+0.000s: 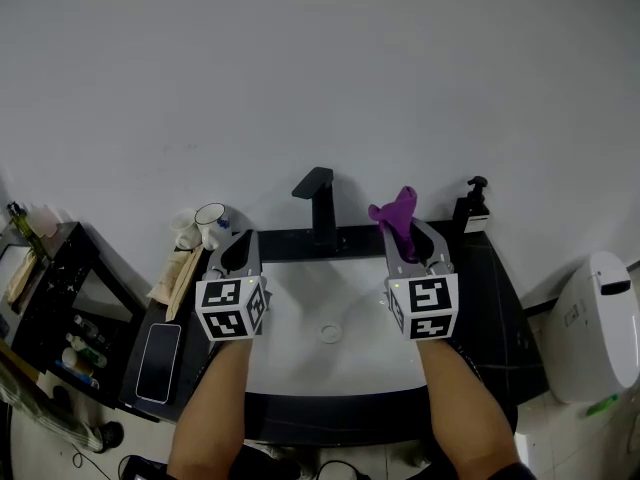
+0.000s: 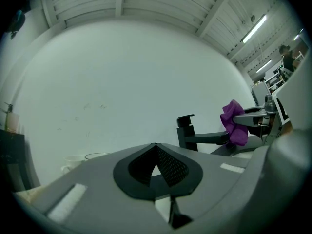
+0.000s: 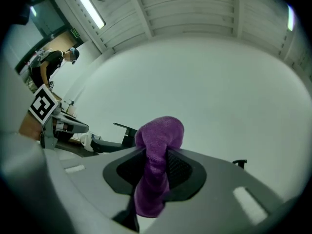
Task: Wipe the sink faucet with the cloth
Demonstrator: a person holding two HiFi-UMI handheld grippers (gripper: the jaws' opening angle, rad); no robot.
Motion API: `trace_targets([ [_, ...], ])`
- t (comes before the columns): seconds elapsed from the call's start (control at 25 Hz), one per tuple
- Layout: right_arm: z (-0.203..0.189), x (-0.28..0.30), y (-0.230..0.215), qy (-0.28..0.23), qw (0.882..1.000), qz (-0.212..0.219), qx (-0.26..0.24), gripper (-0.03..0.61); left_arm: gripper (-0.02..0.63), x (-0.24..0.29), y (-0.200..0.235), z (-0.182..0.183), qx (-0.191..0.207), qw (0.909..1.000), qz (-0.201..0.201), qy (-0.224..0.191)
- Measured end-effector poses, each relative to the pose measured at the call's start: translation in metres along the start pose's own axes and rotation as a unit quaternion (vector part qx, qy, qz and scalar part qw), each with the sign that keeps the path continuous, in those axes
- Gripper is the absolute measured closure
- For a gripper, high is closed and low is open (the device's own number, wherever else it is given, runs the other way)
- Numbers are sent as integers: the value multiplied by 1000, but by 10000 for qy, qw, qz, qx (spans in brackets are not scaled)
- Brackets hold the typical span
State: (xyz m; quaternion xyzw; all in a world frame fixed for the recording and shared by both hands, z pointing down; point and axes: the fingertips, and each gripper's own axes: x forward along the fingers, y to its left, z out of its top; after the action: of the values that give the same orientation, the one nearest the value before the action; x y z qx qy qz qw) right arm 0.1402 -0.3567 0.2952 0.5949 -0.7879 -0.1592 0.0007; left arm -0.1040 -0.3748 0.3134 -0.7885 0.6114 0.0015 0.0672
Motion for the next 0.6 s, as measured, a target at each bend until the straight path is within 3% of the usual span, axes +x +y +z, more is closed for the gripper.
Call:
trace_targets([
  [0.6, -7, 2, 7, 52, 9998, 97, -145, 477, 597, 1, -5, -2, 28, 10000, -57, 29],
])
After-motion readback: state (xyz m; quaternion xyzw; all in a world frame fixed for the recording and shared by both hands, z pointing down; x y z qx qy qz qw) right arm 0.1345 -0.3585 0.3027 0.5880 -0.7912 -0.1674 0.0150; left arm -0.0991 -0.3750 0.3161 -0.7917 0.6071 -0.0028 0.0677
